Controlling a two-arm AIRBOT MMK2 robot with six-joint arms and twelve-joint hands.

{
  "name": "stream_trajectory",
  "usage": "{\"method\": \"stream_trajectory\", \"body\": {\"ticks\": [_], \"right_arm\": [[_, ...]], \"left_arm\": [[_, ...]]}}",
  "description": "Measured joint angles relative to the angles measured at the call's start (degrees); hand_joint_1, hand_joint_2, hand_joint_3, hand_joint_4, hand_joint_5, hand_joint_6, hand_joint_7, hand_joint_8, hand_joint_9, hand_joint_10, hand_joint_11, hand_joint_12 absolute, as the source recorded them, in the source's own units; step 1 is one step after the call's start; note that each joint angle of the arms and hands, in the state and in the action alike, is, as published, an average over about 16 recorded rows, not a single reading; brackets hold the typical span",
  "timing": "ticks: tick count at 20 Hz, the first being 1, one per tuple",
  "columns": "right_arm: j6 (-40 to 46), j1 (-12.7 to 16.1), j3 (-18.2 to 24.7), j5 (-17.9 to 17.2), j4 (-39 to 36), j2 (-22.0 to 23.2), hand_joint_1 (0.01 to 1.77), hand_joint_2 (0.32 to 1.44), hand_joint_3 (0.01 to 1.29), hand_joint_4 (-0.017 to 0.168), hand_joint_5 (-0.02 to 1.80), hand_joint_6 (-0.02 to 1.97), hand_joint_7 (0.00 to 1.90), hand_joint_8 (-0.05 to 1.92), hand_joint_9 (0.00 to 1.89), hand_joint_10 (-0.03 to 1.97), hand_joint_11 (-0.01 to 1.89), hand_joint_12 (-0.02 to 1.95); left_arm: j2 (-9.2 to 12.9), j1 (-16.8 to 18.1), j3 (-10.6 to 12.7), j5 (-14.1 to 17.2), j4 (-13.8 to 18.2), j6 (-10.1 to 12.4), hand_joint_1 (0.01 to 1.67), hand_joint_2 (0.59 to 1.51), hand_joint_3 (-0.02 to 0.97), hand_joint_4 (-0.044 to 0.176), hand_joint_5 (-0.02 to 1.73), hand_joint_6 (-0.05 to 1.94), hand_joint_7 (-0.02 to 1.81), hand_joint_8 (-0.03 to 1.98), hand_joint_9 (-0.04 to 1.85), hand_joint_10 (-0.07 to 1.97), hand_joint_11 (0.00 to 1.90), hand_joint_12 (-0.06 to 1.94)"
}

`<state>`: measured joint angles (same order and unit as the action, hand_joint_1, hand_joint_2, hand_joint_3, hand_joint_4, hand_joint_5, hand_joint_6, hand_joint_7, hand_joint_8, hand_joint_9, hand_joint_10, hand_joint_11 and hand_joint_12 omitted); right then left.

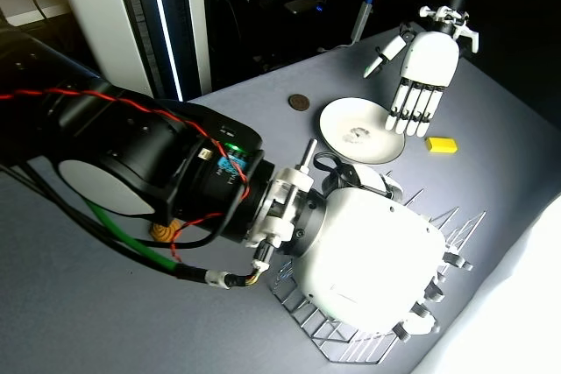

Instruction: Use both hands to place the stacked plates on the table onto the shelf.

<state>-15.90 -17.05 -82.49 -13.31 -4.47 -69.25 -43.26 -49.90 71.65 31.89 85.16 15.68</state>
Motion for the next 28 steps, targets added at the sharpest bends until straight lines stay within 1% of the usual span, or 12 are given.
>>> {"method": "stream_trajectory", "body": {"ticks": [4, 9, 12, 15, 18, 21, 24, 28], "right_arm": [[-3.2, 2.3, 3.2, -1.0, -6.5, 2.5, 0.96, 1.00, 0.02, -0.007, 0.77, 0.09, 0.99, 0.00, 0.93, 0.13, 0.44, 1.22], [-8.1, 5.4, 10.2, -1.7, -15.8, 6.1, 0.91, 1.01, 0.02, -0.004, 0.78, 0.08, 0.97, 0.00, 0.92, 0.11, 0.42, 1.21], [-10.4, 6.9, 15.3, -0.6, -20.7, 8.0, 0.90, 1.02, 0.02, -0.002, 0.79, 0.07, 0.95, 0.00, 0.90, 0.09, 0.40, 1.21], [-12.3, 7.6, 20.4, 1.3, -24.3, 9.2, 0.90, 1.01, 0.02, -0.001, 0.78, 0.06, 0.92, 0.00, 0.87, 0.07, 0.36, 1.20], [-14.3, 7.2, 24.8, 3.5, -26.1, 9.3, 0.92, 1.01, 0.02, 0.000, 0.75, 0.06, 0.85, 0.00, 0.81, 0.05, 0.30, 1.20], [-15.6, 6.2, 27.5, 5.8, -27.1, 8.2, 0.95, 1.01, 0.02, 0.002, 0.69, 0.05, 0.76, 0.00, 0.72, 0.04, 0.23, 1.17], [-17.4, 4.7, 28.9, 8.1, -27.0, 6.3, 1.02, 1.02, 0.02, 0.002, 0.60, 0.04, 0.64, 0.00, 0.61, 0.03, 0.16, 1.08], [-20.8, 2.3, 29.3, 10.4, -26.8, 2.7, 1.13, 1.01, 0.02, 0.001, 0.47, 0.04, 0.46, 0.00, 0.43, 0.02, 0.08, 0.89]], "left_arm": [[0.0, -0.5, -0.4, -0.8, -0.3, 0.0, 0.01, 1.145, 0.017, 0.004, 0.09, 0.02, 0.04, -0.01, 0.02, 0.00, 0.02, -0.01], [0.0, -1.7, -1.0, -1.8, -0.8, -0.1, 0.02, 1.145, 0.017, 0.004, 0.09, 0.02, 0.03, -0.01, 0.02, 0.00, 0.02, 0.00], [-0.1, -2.6, -1.2, -2.4, -1.1, -0.2, 0.01, 1.146, 0.018, 0.004, 0.09, 0.02, 0.02, -0.01, 0.03, 0.01, 0.02, 0.00], [-0.2, -3.6, -1.4, -2.8, -1.6, -0.3, 0.02, 1.143, 0.018, 0.004, 0.08, 0.01, 0.02, -0.01, 0.03, 0.01, 0.02, 0.01], [-0.3, -4.7, -1.5, -3.1, -2.0, -0.3, 0.01, 1.140, 0.017, 0.005, 0.08, 0.00, 0.01, -0.02, 0.03, 0.01, 0.02, 0.01], [-0.4, -5.6, -1.5, -3.3, -2.5, -0.2, 0.01, 1.138, 0.017, 0.006, 0.07, 0.00, 0.00, -0.02, 0.03, 0.01, 0.02, 0.01], [-0.5, -6.4, -1.5, -3.5, -2.9, -0.1, 0.01, 1.138, 0.017, 0.006, 0.06, -0.01, 0.00, -0.02, 0.03, 0.01, 0.02, 0.01], [-0.7, -7.2, -1.5, -3.6, -3.4, 0.0, 0.01, 1.138, 0.017, 0.007, 0.06, -0.03, 0.00, -0.02, 0.03, 0.01, 0.02, 0.01]]}}
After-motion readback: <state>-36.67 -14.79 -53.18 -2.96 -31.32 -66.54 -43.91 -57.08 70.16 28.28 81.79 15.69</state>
